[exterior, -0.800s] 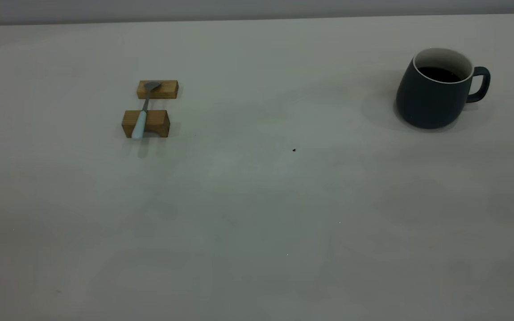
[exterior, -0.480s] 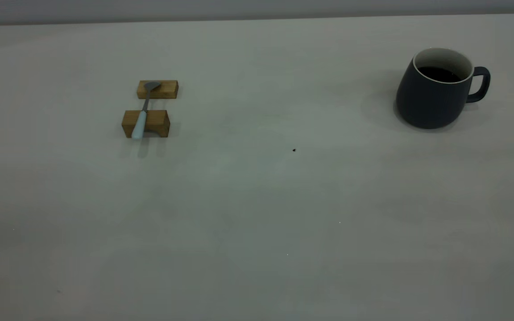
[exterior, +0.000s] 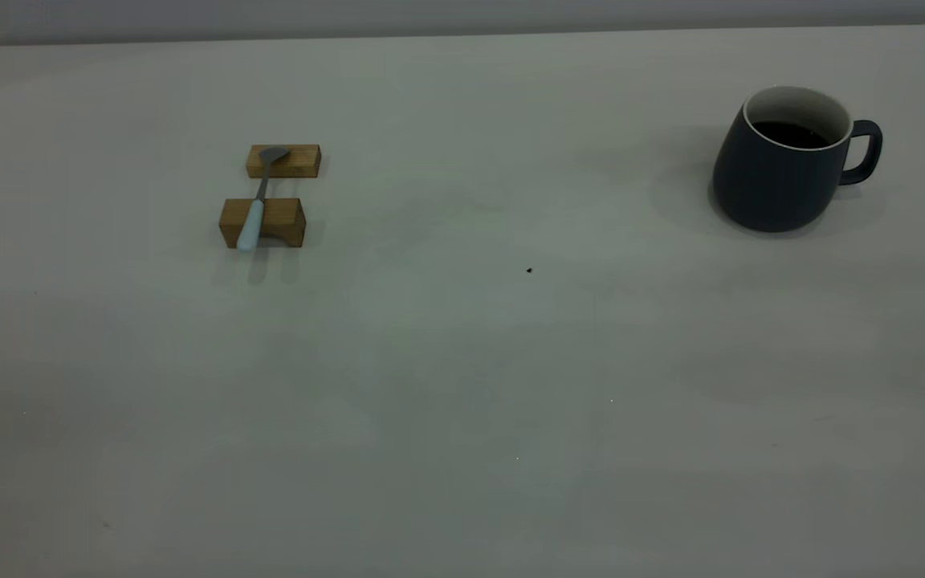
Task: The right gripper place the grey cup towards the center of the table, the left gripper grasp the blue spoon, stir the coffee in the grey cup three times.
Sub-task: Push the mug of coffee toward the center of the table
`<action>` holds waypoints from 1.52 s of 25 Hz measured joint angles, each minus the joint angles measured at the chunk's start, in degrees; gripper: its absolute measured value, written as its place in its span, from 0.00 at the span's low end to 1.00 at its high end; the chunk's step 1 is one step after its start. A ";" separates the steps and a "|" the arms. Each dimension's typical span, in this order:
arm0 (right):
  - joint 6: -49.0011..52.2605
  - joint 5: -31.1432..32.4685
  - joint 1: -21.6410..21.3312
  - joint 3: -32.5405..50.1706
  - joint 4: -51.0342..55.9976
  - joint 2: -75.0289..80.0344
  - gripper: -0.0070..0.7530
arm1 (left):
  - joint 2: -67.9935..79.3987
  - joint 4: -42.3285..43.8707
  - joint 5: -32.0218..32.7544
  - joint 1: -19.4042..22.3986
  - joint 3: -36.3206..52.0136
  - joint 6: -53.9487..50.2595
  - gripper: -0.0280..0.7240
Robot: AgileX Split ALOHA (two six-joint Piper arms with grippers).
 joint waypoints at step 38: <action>-25.65 -16.72 0.00 -20.17 -1.31 66.50 0.93 | 0.00 -0.07 0.00 0.00 0.00 0.00 0.73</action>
